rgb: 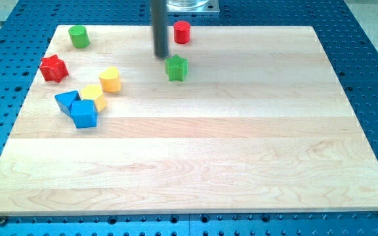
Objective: Move the yellow heart diagonally top left to the green star
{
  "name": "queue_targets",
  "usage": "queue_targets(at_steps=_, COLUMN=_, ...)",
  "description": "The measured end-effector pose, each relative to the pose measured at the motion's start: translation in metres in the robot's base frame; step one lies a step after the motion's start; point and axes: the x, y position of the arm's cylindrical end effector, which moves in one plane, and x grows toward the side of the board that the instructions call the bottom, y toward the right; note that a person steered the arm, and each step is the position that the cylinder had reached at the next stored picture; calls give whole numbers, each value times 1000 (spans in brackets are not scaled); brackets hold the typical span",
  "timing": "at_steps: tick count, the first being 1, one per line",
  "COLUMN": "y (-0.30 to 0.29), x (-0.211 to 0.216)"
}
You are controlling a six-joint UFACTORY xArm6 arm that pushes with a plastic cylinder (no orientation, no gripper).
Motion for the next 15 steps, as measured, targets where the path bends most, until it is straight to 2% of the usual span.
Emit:
queue_targets(at_steps=2, y=-123, x=71)
queue_targets(at_steps=3, y=-96, x=94)
queue_targets(at_steps=4, y=-39, x=88)
queue_targets(at_steps=5, y=-18, x=41)
queue_targets(at_steps=6, y=-20, x=79)
queue_targets(at_steps=8, y=-100, x=83)
queue_targets(at_steps=9, y=-93, x=70)
queue_targets(at_steps=10, y=-63, x=31)
queue_targets(at_steps=11, y=-52, x=29)
queue_targets(at_steps=12, y=-9, x=15)
queue_targets(at_steps=13, y=-18, x=29)
queue_targets(at_steps=15, y=-104, x=39)
